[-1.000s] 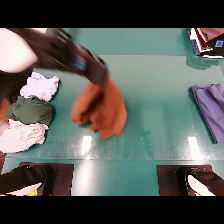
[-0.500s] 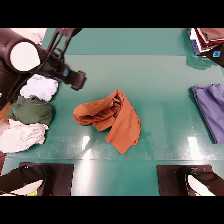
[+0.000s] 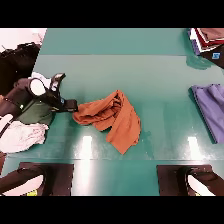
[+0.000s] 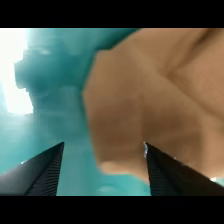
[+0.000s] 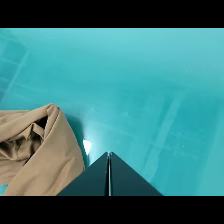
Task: Fold the shirts.
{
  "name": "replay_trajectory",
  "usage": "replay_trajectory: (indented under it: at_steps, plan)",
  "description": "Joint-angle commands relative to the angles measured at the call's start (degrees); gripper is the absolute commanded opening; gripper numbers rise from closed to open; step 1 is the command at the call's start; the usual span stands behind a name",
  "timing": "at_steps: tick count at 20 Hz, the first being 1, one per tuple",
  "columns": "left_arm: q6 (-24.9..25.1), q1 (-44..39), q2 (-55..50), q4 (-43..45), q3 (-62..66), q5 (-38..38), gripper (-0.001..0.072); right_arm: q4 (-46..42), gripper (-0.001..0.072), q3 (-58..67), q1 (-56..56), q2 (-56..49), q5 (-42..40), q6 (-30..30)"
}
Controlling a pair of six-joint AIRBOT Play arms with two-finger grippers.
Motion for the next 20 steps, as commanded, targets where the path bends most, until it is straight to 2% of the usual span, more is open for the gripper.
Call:
replay_trajectory:
  at_steps: [1, 2, 3, 4, 8, 11, 12, 13, 15, 17, 20]
  plan:
    - [3.7, 1.9, 0.0, -11.3, -7.3, 7.0, 0.0590, 0.0, 0.0015, 0.0, 0.0, 0.0, 0.0, 0.0]
    - [4.1, 1.9, 0.0, -11.5, -8.3, 7.1, 0.0505, 0.0, 0.0014, 0.0, 0.0, 0.0, 0.0, 0.1]
    - [4.1, 1.9, 0.0, -11.3, -8.8, 7.1, 0.0234, 0.0, 0.0015, 0.0, 0.0, 0.0, 0.1, 0.0]
    - [4.1, 1.9, 0.0, -11.1, -8.9, 7.4, 0.0025, 0.0, 0.0014, 0.0, 0.0, 0.0, 0.5, 0.1]
    - [4.2, 1.9, 0.0, -8.9, -2.8, 5.4, 0.0031, 0.0, 0.0015, -5.6, 0.0, 0.4, 7.2, 0.3]
    - [5.8, 1.9, 0.1, -7.7, 6.0, 2.5, 0.0031, 0.5, 0.0023, -22.3, 0.0, 2.6, 6.2, 2.2]
    - [6.0, 1.9, 0.0, -7.7, 8.3, 2.2, 0.0031, 1.2, 0.0178, -28.7, 0.0, 3.2, 4.3, 3.0]
    - [6.1, 1.9, 0.0, -7.6, 10.2, 2.2, 0.0031, 4.0, 0.0375, -35.9, 0.0, 3.4, 1.8, 3.1]
    - [6.1, 1.9, 0.0, -7.6, 12.2, 2.3, 0.0032, 13.4, 0.0398, -49.0, 0.1, 2.1, -5.0, 3.0]
    - [6.1, 1.9, 0.0, -7.5, 12.3, 2.2, 0.0031, 23.2, 0.0398, -59.0, 1.6, -1.2, -12.7, -0.7]
    - [6.1, 1.9, 0.0, -7.3, 12.3, 2.2, 0.0032, 33.1, 0.0397, -64.7, 6.2, -8.2, -20.9, -5.3]
